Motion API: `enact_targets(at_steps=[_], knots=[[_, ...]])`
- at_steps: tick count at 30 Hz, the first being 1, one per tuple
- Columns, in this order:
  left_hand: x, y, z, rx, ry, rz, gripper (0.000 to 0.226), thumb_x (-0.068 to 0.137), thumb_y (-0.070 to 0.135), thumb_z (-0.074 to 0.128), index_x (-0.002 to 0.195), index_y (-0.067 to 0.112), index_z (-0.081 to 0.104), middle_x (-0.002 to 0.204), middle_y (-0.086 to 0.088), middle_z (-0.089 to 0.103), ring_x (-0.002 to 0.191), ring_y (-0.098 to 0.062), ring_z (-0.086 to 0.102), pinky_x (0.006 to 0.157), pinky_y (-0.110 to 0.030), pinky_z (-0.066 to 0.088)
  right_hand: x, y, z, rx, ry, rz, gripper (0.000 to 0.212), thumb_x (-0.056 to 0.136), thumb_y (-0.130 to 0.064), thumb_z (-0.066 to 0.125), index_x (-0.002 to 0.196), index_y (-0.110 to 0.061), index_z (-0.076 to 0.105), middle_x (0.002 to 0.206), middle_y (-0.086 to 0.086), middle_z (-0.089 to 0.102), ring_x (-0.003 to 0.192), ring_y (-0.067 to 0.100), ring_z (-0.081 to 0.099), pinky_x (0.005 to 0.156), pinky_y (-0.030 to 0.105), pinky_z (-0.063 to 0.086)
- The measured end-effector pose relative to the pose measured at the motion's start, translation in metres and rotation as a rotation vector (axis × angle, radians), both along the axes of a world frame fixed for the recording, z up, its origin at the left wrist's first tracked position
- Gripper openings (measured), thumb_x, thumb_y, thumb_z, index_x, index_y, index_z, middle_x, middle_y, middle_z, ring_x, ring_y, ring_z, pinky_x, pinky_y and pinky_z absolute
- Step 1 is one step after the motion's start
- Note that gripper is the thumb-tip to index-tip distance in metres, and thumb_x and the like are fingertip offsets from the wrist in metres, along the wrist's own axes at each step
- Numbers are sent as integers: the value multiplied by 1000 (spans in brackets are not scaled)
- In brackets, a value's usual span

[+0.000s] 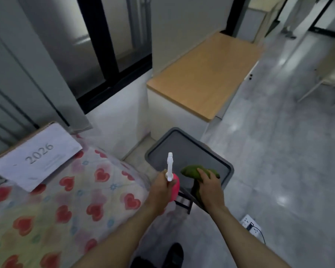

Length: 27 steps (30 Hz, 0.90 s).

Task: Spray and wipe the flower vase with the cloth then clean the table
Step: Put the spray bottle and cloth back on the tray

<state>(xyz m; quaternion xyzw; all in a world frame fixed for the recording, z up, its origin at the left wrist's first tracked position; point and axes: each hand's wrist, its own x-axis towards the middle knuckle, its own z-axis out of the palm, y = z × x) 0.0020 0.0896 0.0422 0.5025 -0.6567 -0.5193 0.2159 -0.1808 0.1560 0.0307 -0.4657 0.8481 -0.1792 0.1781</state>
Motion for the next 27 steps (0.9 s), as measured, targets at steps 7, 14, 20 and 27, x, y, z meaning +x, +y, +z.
enact_targets(at_steps=[7,14,20,27], knots=[[-76,-53,-27,36,-80,-116,18,105,31,51,115,17,55,104,6,62,113,-29,63,102,-53,47,-50,-34,-38,100,-39,-113,45,105,-23,44,149,-35,44,156,7,41,135,35,47,93,51,51],[-107,-94,-70,74,-160,-159,45,106,25,53,145,5,45,141,-18,58,141,-41,45,112,-56,40,-52,-69,-85,283,-114,-131,57,107,-36,41,159,-22,22,163,15,26,143,36,40,103,48,49],[-108,-108,-82,42,-163,-176,43,104,25,55,141,4,48,136,-21,60,131,-42,54,105,-56,47,-38,-69,-114,447,-134,-80,66,108,-44,32,162,-20,1,170,12,-6,156,35,0,125,49,14],[-97,-106,-82,-52,-190,-274,70,103,32,56,160,10,21,164,-17,31,152,-38,28,121,-57,30,-43,-67,-115,487,-144,-35,67,108,-46,27,161,-22,-5,169,12,-11,156,35,-7,126,49,3]])
